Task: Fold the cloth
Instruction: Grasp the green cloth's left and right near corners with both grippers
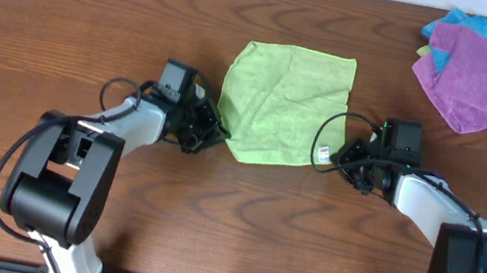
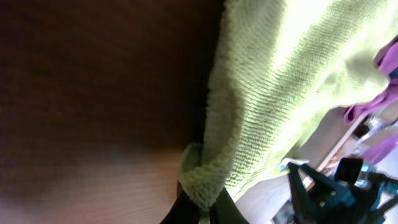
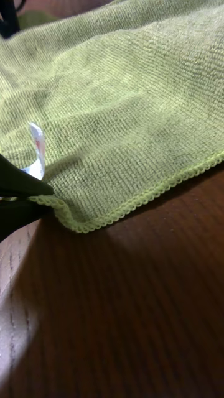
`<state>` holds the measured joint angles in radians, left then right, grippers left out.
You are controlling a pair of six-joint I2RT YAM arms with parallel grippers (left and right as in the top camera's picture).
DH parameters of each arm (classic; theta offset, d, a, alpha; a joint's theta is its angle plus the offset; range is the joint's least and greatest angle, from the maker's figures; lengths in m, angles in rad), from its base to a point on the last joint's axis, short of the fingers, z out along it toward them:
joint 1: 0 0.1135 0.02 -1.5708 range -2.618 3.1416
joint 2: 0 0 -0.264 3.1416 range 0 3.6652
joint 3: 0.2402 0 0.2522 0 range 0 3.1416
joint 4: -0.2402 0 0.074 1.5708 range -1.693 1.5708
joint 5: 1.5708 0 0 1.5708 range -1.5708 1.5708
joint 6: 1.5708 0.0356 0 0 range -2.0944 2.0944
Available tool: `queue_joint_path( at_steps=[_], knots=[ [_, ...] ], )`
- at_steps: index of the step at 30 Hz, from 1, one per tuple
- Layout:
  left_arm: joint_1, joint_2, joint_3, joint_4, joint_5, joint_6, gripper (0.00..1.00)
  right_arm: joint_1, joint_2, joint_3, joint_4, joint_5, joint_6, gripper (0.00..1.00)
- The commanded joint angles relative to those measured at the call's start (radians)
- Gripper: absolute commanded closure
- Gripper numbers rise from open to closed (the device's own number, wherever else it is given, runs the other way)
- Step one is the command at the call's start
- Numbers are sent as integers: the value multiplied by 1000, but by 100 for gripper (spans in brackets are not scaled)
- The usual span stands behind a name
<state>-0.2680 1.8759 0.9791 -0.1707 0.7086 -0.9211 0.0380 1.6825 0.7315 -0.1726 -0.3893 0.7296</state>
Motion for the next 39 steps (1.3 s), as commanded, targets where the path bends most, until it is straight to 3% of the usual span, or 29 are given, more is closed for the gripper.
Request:
queue_joint_path(
  at_steps=[1,10,25,34,39],
  knots=[
    [6,9,98,-80,10,138,94,3,5,-7,-8,-12,-2,99],
    [6,9,245,-373,-53,282,94,3,4,-7,-43,-48,-5,99],
    [6,9,264,-608,-94,413,94,3,4,-6,-98,-48,-48,99],
    [6,9,319,-790,-221,505,73,3,4,-6,-110,-48,-58,99],
    [6,9,327,-837,-249,519,52,3,4,-7,-112,-48,-58,99]
  ],
)
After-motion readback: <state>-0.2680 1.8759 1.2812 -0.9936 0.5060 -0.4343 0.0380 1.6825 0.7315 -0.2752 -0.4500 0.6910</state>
